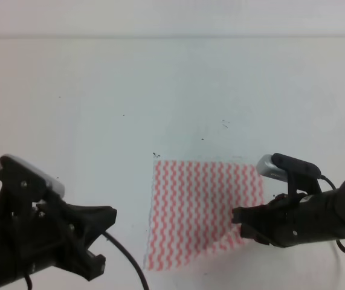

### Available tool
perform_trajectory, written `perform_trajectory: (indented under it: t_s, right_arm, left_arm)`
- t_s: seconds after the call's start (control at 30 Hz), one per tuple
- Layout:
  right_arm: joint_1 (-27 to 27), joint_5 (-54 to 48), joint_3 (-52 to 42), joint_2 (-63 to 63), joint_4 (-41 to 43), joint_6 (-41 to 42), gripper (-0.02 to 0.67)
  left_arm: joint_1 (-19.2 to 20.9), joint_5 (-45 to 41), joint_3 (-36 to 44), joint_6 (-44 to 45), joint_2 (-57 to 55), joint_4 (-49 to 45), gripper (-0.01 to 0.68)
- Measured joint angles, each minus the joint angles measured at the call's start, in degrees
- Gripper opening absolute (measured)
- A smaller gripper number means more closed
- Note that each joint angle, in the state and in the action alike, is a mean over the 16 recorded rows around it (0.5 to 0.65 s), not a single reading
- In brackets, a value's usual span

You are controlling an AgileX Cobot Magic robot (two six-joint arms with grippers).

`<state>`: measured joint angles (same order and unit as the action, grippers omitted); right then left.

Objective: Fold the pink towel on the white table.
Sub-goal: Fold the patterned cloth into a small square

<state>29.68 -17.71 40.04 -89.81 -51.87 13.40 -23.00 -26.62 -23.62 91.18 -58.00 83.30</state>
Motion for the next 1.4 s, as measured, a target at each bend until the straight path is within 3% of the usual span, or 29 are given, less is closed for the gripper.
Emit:
perform_trajectory:
  t_s: [0.27,0.4,0.5,0.8,0.97,1.13,1.4]
  right_arm:
    - [0.0,2.2,1.3,-1.4,0.1,-0.1,-0.016]
    - [0.0,3.1,1.6,-1.5,0.1,-0.1,-0.016]
    - [0.0,3.7,1.7,-1.4,0.1,0.0,-0.016]
    - [0.0,4.2,1.7,-1.6,0.2,0.0,-0.016]
    - [0.0,4.4,1.8,-1.7,0.2,0.1,-0.016]
    - [0.0,4.4,1.8,-1.6,0.2,0.1,-0.016]
    - [0.0,4.6,1.8,-1.4,0.2,0.2,-0.016]
  left_arm:
    - [0.0,-1.6,0.0,10.9,-2.5,0.7,-0.003]
    - [0.0,-3.5,0.0,15.8,-5.7,2.5,0.037]
    - [0.0,-5.2,0.0,19.3,-8.6,4.5,0.091]
    - [0.0,-11.1,-0.1,36.6,-17.7,12.1,0.335]
    - [0.0,-12.0,-0.3,47.1,-21.3,14.5,0.416]
    - [0.0,-11.7,-0.9,55.4,-24.5,15.6,0.438]
    - [0.0,-10.0,-2.7,61.5,-29.9,16.0,0.437]
